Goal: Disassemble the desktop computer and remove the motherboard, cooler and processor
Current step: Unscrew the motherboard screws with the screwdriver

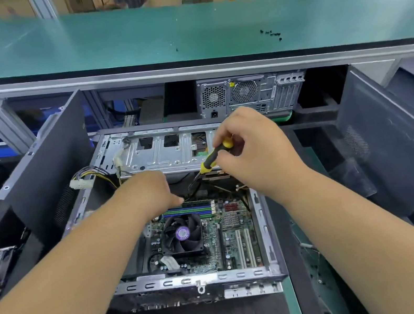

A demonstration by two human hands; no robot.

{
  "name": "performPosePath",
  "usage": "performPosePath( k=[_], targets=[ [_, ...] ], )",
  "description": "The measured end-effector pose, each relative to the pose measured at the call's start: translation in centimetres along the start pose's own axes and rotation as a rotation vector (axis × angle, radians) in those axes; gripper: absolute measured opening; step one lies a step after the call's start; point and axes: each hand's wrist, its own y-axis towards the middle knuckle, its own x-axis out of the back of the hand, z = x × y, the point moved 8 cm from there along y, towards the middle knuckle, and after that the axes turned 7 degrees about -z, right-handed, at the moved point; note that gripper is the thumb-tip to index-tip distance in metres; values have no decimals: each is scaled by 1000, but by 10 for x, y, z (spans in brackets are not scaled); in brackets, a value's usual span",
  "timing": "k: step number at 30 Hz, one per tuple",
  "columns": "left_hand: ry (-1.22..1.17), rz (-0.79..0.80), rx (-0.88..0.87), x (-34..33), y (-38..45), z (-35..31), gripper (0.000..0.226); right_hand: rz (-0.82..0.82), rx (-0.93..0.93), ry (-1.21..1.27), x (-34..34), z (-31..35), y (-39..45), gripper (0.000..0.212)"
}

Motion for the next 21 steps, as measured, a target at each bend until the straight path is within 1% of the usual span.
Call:
performPosePath(
  k=[3, 7, 12, 16, 18, 21],
  targets=[
    [-169, -72, -20, -3, -6, -18, 32, -8, 6, 15, 13, -2, -5, 13],
    [-307, -107, -11, -10, -9, -41, 14, -6, -5, 41, 31, -9, -13, 12],
    [-423, -104, -15, -13, -10, -66, 23, -33, -15, 60, 56, -22, -24, 13],
    [-453, -102, -35, -13, -14, -95, 24, -121, -27, 33, 91, -40, -34, 13],
    [-476, -114, -75, -11, -17, -116, 24, -195, -27, -10, 113, -51, -41, 13],
    [-505, -62, -231, -17, -29, -167, 19, -266, -72, -103, 137, -71, -53, 22]
  ],
)
